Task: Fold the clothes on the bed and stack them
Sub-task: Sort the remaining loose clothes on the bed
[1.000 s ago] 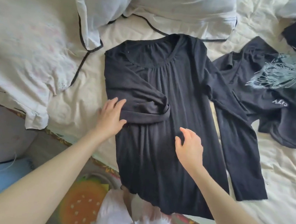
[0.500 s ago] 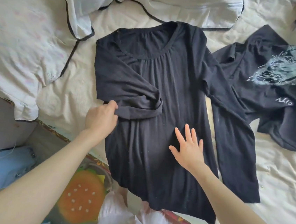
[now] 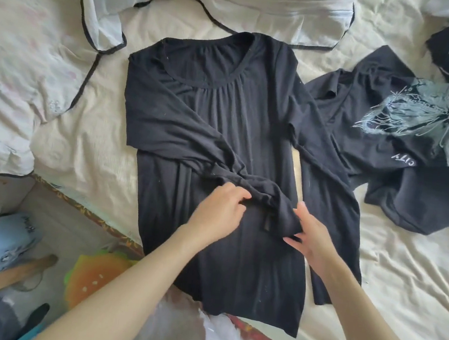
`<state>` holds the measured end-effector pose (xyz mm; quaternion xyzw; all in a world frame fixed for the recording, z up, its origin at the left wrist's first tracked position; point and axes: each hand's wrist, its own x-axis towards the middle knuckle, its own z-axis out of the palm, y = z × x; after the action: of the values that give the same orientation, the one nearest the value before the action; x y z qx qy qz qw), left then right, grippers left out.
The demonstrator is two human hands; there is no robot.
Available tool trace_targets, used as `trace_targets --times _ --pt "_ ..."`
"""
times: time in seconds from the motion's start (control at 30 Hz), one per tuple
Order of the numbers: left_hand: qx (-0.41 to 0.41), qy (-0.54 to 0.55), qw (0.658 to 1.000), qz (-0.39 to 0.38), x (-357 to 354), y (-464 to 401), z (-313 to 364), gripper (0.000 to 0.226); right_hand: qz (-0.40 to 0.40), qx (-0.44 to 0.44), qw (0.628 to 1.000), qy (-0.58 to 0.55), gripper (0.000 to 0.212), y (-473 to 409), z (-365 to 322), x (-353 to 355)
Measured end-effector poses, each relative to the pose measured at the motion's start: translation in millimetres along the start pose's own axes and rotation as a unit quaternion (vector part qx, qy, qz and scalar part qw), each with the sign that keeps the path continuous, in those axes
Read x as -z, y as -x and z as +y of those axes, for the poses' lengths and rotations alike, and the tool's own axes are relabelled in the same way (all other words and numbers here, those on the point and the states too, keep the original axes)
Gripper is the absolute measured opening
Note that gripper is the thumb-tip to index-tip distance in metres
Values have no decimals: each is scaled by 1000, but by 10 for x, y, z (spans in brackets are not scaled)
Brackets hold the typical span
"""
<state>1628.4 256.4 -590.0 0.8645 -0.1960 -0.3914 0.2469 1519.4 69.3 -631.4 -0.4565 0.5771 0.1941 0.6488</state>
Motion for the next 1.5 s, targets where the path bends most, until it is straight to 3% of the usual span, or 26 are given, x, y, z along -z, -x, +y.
trace_targets --times 0.1,0.2,0.27,0.37,0.47,0.53,0.67,0.73,0.83,0.93,1.07,1.17,1.23,1.33,1.4,1.5 --pt "5 -142 983 117 113 -44 -314 46 15 25 998 54 39 -22 7 -111" --pt "-2 -245 957 155 141 -168 -429 52 56 47 989 129 46 -63 -27 -195" --pt "-23 -277 949 149 128 -274 -389 37 68 52 990 110 31 -58 -82 -185" --pt "-79 -281 944 156 81 -318 -280 14 31 92 994 39 9 24 -230 1" --pt "-129 -225 948 184 -20 -142 -214 23 -20 101 992 -70 9 111 -386 292" --pt "-144 -192 952 189 -117 33 -236 27 -1 94 990 -105 5 130 -424 431" --pt "-152 -196 960 133 -277 209 -353 29 72 62 993 -74 13 49 -308 471" --pt "-123 -224 964 70 -333 209 -403 38 112 42 993 -10 24 -12 -210 456" --pt "-94 -251 963 -8 -346 172 -512 46 165 70 981 80 39 -64 -152 460" --pt "-102 -256 961 -26 -324 164 -583 41 202 108 971 70 33 -39 -137 470" --pt "-74 -115 990 29 -225 243 -588 32 262 123 941 178 37 50 -100 471" --pt "64 37 988 139 -63 311 -636 25 280 175 876 352 40 92 -187 346" --pt "181 137 952 204 97 346 -744 21 258 213 837 433 37 115 -314 124" --pt "303 275 875 259 363 348 -957 15 186 269 819 471 32 134 -545 -343" --pt "333 320 839 287 526 302 -1081 12 135 305 813 478 31 112 -706 -689" --pt "337 329 824 315 748 180 -1239 18 49 325 820 469 30 47 -964 -1244"
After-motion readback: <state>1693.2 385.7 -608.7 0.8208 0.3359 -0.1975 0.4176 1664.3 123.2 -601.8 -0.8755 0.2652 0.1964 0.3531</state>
